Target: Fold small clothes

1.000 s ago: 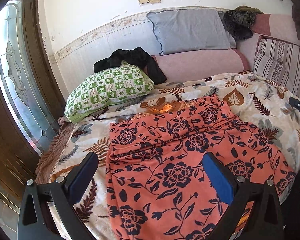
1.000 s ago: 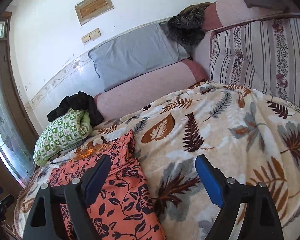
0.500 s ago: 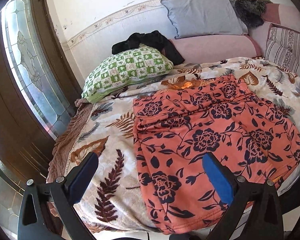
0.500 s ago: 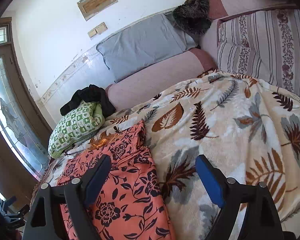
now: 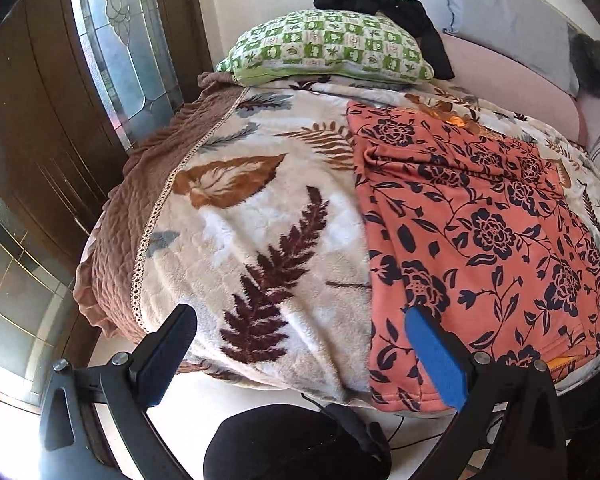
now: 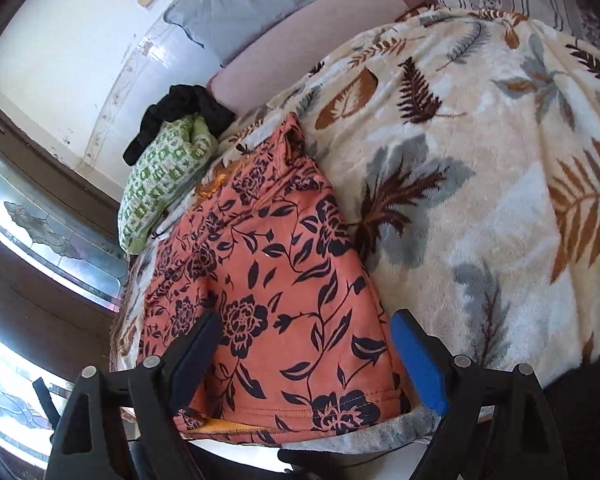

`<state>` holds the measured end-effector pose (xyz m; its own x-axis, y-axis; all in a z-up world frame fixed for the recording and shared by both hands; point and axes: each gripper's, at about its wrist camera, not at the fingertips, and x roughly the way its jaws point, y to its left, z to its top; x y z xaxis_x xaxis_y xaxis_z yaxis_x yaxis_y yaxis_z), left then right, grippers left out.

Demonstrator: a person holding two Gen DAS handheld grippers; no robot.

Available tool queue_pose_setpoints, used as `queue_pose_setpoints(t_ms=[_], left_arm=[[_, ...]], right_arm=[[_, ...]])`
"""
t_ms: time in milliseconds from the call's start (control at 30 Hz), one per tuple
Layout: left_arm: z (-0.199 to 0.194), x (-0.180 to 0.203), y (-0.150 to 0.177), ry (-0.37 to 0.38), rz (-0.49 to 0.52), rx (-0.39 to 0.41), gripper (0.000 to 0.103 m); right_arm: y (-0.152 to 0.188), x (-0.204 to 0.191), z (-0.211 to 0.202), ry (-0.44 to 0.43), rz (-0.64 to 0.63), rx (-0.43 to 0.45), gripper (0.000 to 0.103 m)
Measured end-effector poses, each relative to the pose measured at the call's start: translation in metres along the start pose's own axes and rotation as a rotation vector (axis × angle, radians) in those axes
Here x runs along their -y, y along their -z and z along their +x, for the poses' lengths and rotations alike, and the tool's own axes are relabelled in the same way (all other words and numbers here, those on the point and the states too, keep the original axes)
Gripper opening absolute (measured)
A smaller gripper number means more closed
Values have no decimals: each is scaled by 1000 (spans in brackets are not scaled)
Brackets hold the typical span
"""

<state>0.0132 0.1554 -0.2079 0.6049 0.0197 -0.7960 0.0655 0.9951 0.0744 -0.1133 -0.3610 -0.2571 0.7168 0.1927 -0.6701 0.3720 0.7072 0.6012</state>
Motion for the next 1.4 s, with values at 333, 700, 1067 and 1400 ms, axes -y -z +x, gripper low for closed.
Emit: queue_pose_setpoints(t_ms=[333,700,1067,1400], left_arm=[[23,3,16,113,-71,-148,84],[60,56,33,254,-117,-315,85],[77,61,45,353,-136,-362,10],[46,35,32,455,-125,-277,5]], right_arm=[[11,9,23,23,51,-77,88],[17,8,28,24,46,-93,88],[21,1,38,62,-4,-119,72],[14,8,32,120,-41,-184,13]])
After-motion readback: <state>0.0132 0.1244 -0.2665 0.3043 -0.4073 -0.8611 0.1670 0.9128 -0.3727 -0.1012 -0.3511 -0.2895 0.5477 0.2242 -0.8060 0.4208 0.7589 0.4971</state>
